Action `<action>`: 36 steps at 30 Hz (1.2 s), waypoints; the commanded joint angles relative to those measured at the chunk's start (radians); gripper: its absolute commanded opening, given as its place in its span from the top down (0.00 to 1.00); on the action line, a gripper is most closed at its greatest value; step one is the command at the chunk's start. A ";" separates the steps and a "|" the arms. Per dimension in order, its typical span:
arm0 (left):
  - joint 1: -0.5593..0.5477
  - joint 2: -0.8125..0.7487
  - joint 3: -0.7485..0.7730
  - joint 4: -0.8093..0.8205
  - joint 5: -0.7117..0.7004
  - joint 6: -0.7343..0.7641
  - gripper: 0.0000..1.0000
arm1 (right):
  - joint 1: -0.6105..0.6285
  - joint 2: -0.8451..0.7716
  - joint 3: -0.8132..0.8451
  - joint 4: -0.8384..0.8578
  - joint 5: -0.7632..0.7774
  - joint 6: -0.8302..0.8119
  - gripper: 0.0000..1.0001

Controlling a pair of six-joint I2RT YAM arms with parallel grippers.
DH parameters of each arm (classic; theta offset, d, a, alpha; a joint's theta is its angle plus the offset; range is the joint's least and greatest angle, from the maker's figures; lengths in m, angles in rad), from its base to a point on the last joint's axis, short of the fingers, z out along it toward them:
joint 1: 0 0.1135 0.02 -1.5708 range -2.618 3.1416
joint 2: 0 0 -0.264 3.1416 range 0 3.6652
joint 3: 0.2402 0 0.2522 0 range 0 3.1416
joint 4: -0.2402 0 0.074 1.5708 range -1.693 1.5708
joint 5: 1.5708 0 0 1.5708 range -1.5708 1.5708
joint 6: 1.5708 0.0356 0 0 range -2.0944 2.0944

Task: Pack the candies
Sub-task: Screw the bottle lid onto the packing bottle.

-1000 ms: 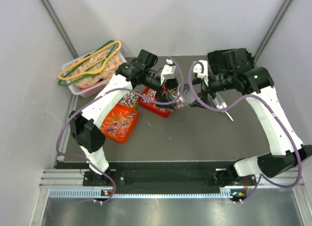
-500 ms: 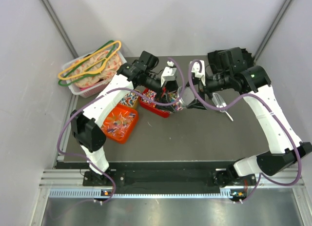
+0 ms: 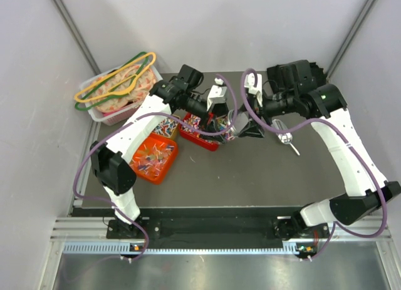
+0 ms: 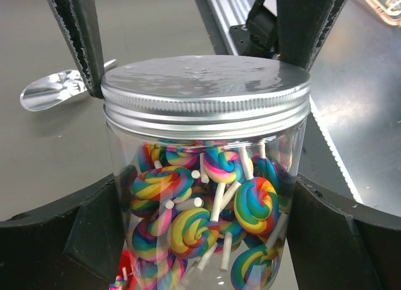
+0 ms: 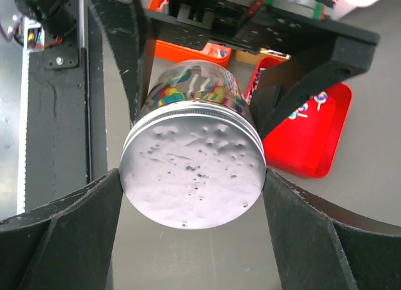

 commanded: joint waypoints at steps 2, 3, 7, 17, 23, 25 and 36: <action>-0.007 -0.029 0.043 0.063 -0.085 0.022 0.73 | 0.007 -0.002 -0.007 0.174 0.017 0.150 0.27; -0.007 -0.033 0.040 0.075 -0.113 0.019 0.73 | 0.007 -0.003 -0.013 0.188 0.037 0.206 0.28; -0.007 -0.062 0.011 0.153 -0.211 0.005 0.73 | 0.006 -0.011 -0.053 0.262 0.054 0.329 0.31; -0.017 -0.161 -0.092 0.395 -0.470 -0.013 0.73 | -0.004 0.000 -0.117 0.443 0.080 0.669 0.32; -0.040 -0.227 -0.171 0.498 -0.594 0.033 0.72 | -0.030 0.024 -0.105 0.526 0.029 0.832 0.32; -0.048 -0.243 -0.191 0.522 -0.611 0.054 0.73 | -0.034 0.038 -0.109 0.539 0.003 0.861 0.32; -0.137 -0.303 -0.309 0.641 -0.743 0.143 0.73 | -0.050 0.090 -0.109 0.685 -0.081 1.098 0.33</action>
